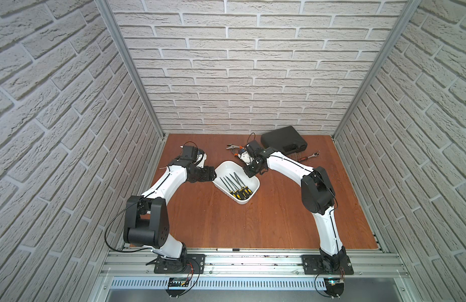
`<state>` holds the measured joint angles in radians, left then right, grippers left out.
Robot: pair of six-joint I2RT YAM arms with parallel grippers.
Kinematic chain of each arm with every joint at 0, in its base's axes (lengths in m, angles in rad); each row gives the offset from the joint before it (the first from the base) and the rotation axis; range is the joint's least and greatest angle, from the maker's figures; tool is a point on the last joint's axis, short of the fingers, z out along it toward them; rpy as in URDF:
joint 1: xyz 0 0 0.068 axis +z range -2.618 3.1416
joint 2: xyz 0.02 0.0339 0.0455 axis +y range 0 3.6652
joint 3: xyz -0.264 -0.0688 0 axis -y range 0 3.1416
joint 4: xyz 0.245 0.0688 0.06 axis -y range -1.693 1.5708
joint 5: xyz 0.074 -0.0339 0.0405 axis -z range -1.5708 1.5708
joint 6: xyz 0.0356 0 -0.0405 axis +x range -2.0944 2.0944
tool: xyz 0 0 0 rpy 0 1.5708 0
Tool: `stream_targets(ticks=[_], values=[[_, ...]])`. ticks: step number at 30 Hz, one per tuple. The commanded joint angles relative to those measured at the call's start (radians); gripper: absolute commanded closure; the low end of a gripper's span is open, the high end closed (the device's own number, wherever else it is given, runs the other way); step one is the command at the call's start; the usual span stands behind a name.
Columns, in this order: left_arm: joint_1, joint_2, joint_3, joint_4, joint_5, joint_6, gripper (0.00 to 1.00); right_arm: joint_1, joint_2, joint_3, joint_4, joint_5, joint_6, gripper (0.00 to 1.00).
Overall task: Take the file tool out of the storage box
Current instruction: Move the storage box to the center of the board.
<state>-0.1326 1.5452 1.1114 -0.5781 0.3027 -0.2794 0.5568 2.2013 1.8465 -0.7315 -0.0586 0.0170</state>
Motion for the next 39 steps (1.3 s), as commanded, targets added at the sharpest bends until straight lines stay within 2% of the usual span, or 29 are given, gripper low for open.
stream_targets(ticks=[1,4,9,18,22,27,29,31,34,39], values=[[0.010,-0.032,0.013,-0.016,-0.016,0.026,0.15,0.020,-0.010,0.021,-0.005,0.026,0.127,0.91],[0.016,-0.037,0.011,-0.024,-0.016,0.032,0.15,0.038,-0.025,-0.001,0.011,0.037,0.213,0.97],[0.026,-0.043,0.008,-0.034,-0.020,0.043,0.15,0.081,-0.032,-0.002,0.028,0.090,0.325,0.97],[0.046,-0.058,-0.008,-0.041,-0.033,0.048,0.14,0.153,0.024,0.057,0.012,0.189,0.627,0.97],[0.053,-0.062,-0.019,-0.045,-0.040,0.046,0.14,0.165,0.023,0.018,0.080,0.191,0.752,0.97],[0.057,-0.073,-0.028,-0.051,-0.049,0.044,0.14,0.164,0.018,-0.019,0.158,0.184,0.826,0.97],[0.061,-0.079,-0.034,-0.051,-0.055,0.044,0.14,0.166,0.015,-0.020,0.166,0.188,0.827,0.91],[0.066,-0.085,-0.043,-0.046,-0.056,0.042,0.14,0.168,0.004,-0.025,0.174,0.195,0.821,0.67],[0.079,-0.086,-0.051,-0.037,-0.052,0.033,0.14,0.168,-0.016,-0.045,0.189,0.210,0.805,0.53],[0.090,-0.085,-0.048,-0.026,-0.051,0.015,0.14,0.168,-0.044,-0.046,0.178,0.244,0.758,0.44]])
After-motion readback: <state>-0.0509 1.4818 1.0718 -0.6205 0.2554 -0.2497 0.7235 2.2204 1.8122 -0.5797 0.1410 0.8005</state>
